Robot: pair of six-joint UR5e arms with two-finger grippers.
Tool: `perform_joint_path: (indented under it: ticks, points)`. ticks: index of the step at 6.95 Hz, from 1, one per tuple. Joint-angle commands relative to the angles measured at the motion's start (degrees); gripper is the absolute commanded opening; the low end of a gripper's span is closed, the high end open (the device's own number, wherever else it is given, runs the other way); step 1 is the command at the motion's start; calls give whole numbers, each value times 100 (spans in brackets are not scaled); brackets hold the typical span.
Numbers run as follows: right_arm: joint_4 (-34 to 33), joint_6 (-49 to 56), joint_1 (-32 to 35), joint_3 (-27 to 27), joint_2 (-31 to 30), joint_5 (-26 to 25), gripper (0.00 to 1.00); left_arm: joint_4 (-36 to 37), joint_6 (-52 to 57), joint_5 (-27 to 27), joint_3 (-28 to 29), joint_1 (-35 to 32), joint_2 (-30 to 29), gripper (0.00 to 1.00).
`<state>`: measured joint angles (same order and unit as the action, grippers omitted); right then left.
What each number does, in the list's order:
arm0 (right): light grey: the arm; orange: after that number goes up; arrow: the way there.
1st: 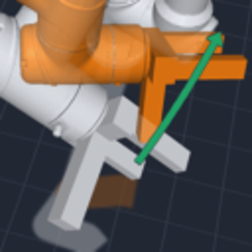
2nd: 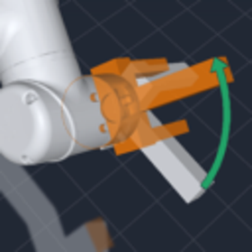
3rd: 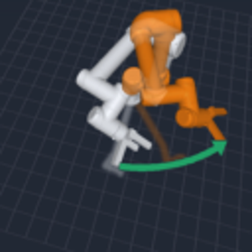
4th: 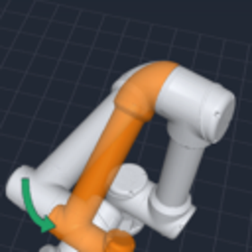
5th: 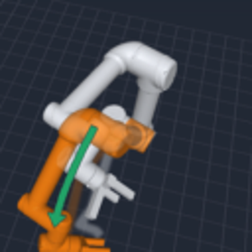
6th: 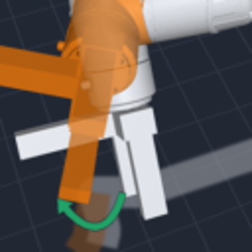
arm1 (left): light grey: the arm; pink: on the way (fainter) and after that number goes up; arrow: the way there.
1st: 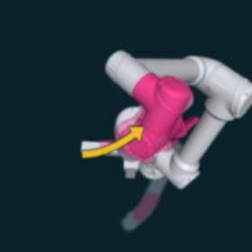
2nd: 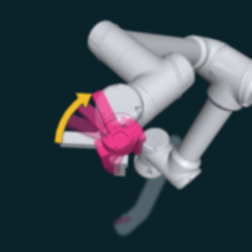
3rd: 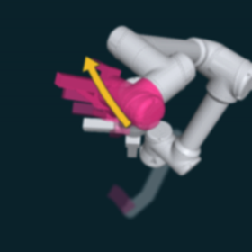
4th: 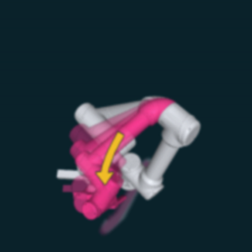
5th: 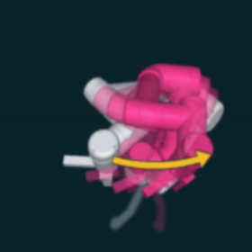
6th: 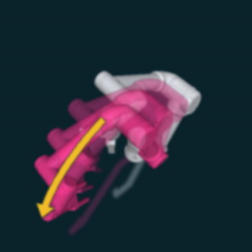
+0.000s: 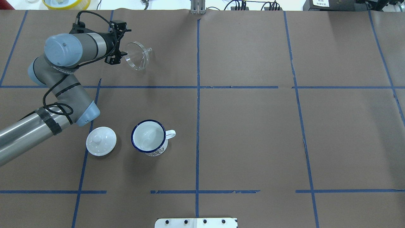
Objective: Place funnel on cup
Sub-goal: 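Move the left gripper to the glass funnel and grasp its rim, then lift the glass funnel and carry it over the open mug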
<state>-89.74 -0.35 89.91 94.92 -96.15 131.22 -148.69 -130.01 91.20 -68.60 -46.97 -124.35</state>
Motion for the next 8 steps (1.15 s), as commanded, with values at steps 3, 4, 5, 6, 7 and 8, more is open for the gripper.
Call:
perform_joint_path:
  ticks: [3, 4, 5, 6, 7, 8]
  points:
    - [0, 0, 0, 0, 0, 0, 100, -160, 11, -103, 470, 21, -362, 64]
    - [0, 0, 0, 0, 0, 0, 100, -160, 2, -103, 479, 39, -362, 56]
    - [0, 0, 0, 0, 0, 0, 100, -160, 11, -103, 488, 48, -362, 38]
    - [0, 0, 0, 0, 0, 0, 100, -160, 11, -103, 488, 48, -362, 16]
    - [0, 0, 0, 0, 0, 0, 100, -160, 37, -103, 470, 56, -362, 0]
    - [0, 0, 0, 0, 0, 0, 100, -151, 72, -103, 401, 48, -362, 0]
